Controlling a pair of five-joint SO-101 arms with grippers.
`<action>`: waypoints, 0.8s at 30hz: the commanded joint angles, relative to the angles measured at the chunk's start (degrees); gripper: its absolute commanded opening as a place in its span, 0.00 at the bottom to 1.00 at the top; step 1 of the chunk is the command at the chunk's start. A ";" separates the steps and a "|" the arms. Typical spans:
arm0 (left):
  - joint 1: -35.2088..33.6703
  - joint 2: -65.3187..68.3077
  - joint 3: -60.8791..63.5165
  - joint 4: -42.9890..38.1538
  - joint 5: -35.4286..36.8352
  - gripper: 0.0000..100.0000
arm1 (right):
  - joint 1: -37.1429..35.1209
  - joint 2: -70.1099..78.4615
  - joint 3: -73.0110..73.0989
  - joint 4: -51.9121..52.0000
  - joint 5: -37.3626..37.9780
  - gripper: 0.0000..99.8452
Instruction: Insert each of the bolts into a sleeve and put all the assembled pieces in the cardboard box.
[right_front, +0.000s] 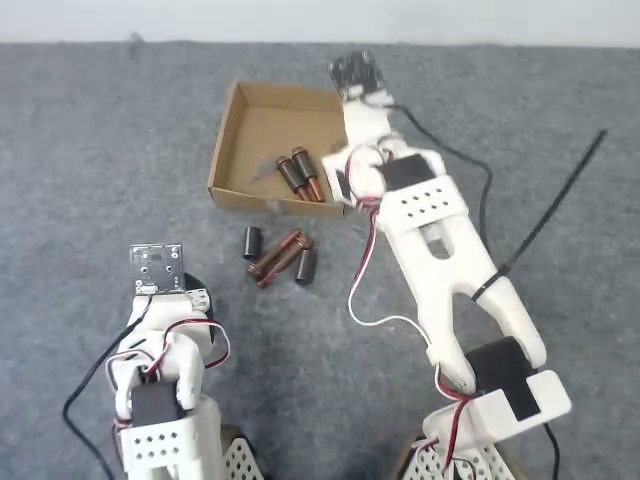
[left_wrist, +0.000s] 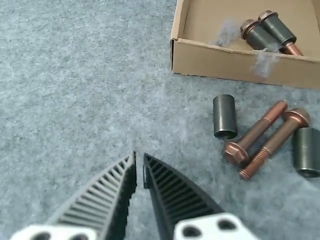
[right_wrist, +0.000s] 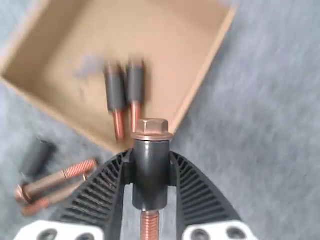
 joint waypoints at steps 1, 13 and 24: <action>0.09 -0.97 -0.48 0.09 -0.53 0.02 | 0.66 2.33 -11.96 1.71 0.79 0.01; 0.00 -0.97 -0.48 0.09 -0.53 0.02 | -0.40 29.32 -50.99 17.80 0.79 0.01; 0.00 -0.97 -0.48 0.00 -0.53 0.02 | -0.75 48.04 -70.86 21.49 0.79 0.01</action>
